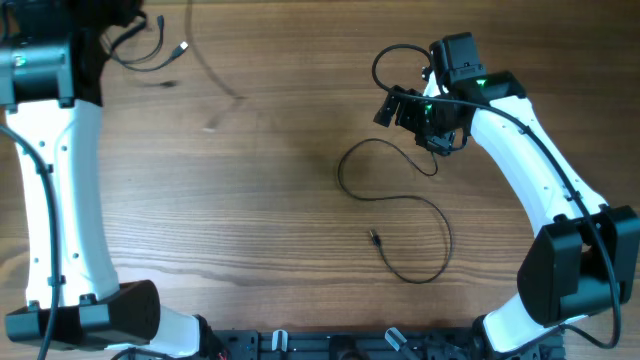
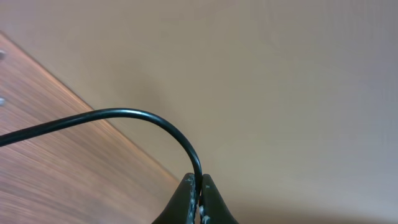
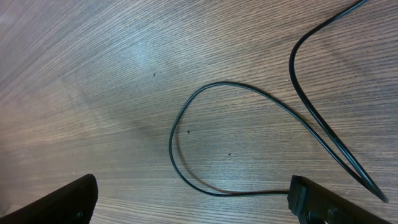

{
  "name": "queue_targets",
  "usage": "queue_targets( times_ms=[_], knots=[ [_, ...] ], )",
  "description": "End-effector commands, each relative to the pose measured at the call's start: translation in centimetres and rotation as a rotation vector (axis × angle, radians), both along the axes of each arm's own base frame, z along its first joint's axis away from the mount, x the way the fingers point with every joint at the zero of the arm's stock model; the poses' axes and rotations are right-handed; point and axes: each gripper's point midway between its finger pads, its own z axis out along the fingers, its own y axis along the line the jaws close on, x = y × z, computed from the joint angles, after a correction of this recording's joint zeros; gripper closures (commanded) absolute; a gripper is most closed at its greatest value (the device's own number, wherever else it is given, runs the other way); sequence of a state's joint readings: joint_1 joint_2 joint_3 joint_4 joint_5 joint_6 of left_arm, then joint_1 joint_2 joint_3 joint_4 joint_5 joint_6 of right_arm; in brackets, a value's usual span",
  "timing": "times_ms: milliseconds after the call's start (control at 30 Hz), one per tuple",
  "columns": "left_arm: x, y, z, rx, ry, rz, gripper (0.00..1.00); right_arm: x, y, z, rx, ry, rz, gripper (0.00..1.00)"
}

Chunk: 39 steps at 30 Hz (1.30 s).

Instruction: Untangle cables

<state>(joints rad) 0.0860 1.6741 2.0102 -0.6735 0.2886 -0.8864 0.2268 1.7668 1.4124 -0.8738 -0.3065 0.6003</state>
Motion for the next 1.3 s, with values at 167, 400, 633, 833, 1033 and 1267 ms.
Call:
queue_targets(
  times_ms=[167,400,633,833,1033,1267],
  knots=[
    [1.5,5.5,-3.3,-0.255,0.124,0.242,0.96,0.4,0.3,0.3,0.006,-0.023,0.001,0.00],
    [2.7,7.8,-5.5,-0.347,0.166,0.377,0.96,0.4,0.3,0.4,0.006,-0.027,0.001,0.00],
    [3.7,17.4,-12.4,-0.313,0.264,0.625,0.96,0.3,0.6,0.4,0.006,-0.025,0.008,0.00],
    [-0.7,30.9,-18.2,-0.146,0.370,0.831,0.58,0.1,0.5,0.3,0.004,-0.017,0.008,0.00],
    [-5.3,35.5,-21.9,0.056,0.534,0.692,0.48,0.6,0.6,0.5,0.013,-0.035,-0.002,0.00],
    [3.8,23.9,-23.3,0.350,0.380,0.043,0.09,0.1,0.6,0.3,0.015,-0.007,-0.015,0.00]
  ],
)
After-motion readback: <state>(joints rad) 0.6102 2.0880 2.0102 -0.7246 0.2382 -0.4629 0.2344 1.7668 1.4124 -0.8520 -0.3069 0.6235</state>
